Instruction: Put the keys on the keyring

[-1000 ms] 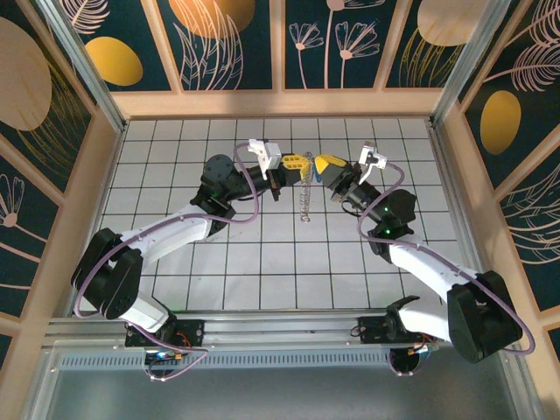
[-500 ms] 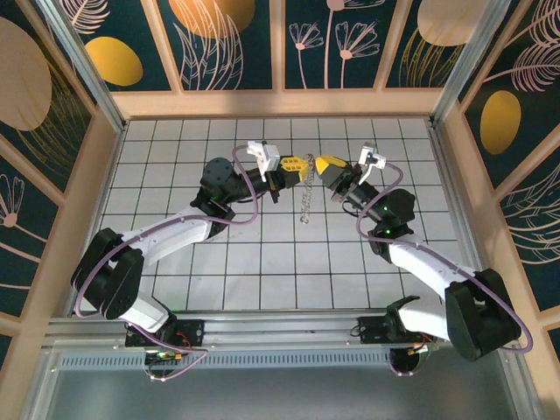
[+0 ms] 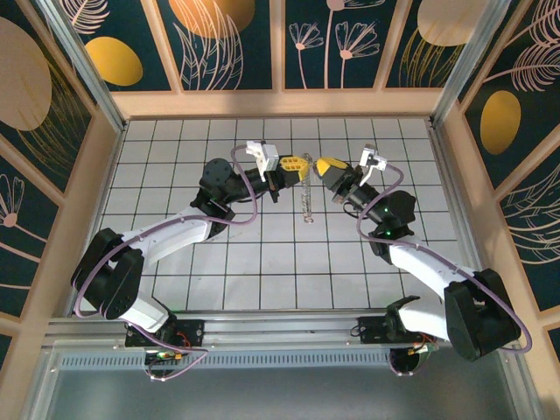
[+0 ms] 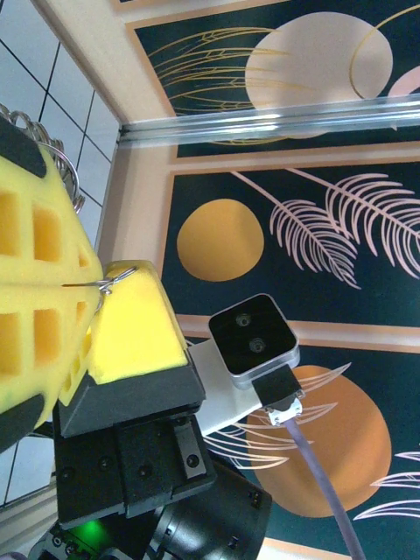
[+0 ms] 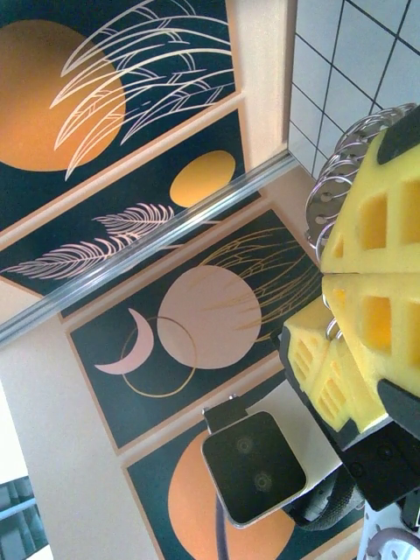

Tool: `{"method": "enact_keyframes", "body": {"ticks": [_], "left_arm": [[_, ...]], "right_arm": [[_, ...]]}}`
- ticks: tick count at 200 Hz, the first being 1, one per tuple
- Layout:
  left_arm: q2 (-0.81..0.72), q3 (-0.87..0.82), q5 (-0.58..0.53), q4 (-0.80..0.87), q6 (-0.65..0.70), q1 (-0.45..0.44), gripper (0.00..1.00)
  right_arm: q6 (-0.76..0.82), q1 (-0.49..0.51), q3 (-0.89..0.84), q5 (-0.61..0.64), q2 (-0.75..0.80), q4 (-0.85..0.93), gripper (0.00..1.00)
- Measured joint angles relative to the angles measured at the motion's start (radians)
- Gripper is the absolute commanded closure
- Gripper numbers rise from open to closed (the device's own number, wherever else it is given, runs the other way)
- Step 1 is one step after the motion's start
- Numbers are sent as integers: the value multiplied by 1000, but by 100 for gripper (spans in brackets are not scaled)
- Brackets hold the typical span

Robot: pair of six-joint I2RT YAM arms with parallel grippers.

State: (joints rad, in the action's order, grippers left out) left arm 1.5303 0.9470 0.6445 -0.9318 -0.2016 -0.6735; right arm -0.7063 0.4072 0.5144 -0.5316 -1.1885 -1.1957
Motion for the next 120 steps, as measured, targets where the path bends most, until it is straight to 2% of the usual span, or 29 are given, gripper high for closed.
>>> {"method": "enact_keyframes", "body": {"ticks": [120], "left_arm": [[0,-3,-15,-30,-21,0,100]], "right_arm": [[-37,39,-40,8,9,-12,100]]}}
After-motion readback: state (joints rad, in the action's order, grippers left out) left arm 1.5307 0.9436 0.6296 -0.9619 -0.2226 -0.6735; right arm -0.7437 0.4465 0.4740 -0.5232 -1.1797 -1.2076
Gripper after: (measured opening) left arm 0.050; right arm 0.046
